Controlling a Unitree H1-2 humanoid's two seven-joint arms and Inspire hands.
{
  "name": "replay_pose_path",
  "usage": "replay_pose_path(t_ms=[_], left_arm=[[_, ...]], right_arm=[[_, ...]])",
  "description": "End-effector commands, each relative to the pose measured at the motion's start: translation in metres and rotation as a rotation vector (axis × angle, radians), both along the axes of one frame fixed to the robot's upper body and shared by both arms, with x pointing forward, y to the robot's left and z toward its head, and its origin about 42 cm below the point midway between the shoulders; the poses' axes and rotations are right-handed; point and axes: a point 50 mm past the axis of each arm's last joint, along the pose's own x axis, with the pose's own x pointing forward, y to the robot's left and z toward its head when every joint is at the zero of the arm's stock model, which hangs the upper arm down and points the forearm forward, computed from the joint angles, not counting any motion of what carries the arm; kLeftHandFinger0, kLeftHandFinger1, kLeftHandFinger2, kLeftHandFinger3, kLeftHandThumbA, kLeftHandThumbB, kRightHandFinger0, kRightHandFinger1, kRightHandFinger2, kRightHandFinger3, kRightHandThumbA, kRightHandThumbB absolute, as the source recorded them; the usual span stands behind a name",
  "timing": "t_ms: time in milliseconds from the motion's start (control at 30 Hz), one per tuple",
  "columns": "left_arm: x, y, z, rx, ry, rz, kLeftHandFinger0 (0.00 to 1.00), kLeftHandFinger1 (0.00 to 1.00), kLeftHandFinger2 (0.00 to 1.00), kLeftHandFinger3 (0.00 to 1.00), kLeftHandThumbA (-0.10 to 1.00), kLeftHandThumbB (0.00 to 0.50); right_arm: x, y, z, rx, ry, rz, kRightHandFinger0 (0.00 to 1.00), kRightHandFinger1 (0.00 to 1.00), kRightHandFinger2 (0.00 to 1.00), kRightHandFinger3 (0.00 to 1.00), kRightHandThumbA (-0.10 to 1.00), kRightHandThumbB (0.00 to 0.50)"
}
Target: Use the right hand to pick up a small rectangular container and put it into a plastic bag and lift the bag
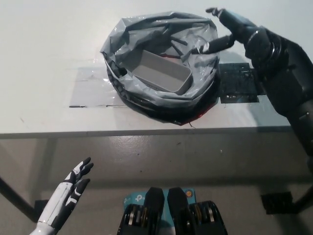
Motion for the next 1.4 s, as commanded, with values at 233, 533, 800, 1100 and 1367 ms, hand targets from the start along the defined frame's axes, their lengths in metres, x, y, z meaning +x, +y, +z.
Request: replay_pose_path(t_ms=[233,533,800,1100,1367], left_arm=[[-0.004,0.003,0.004,0.014,-0.026,-0.002,0.92,1.00,1.00,1.00,1.00,0.233],[-0.004,0.003,0.004,0.022,-0.029,-0.005,0.92,1.00,1.00,1.00,1.00,0.232],[-0.001,0.003,0.006,0.022,-0.033,-0.007,0.92,1.00,1.00,1.00,1.00,0.237],[0.000,0.003,0.009,0.021,-0.043,-0.011,0.92,1.00,1.00,1.00,1.00,0.252],[0.002,0.003,0.011,0.028,-0.046,-0.014,0.93,1.00,1.00,1.00,1.00,0.259]], right_arm=[[0.010,-0.007,0.018,0.030,-0.080,-0.031,1.00,1.00,1.00,1.00,1.00,0.448],[0.012,-0.003,0.016,0.187,0.014,-0.012,1.00,1.00,1.00,1.00,1.00,0.433],[0.013,0.006,0.020,0.494,0.135,-0.015,1.00,1.00,1.00,1.00,1.00,0.471],[0.012,0.030,0.013,0.694,0.313,-0.056,0.94,1.00,1.00,1.00,1.00,0.416],[0.011,0.039,-0.005,0.778,0.373,-0.074,0.44,0.87,1.00,1.00,0.95,0.338]])
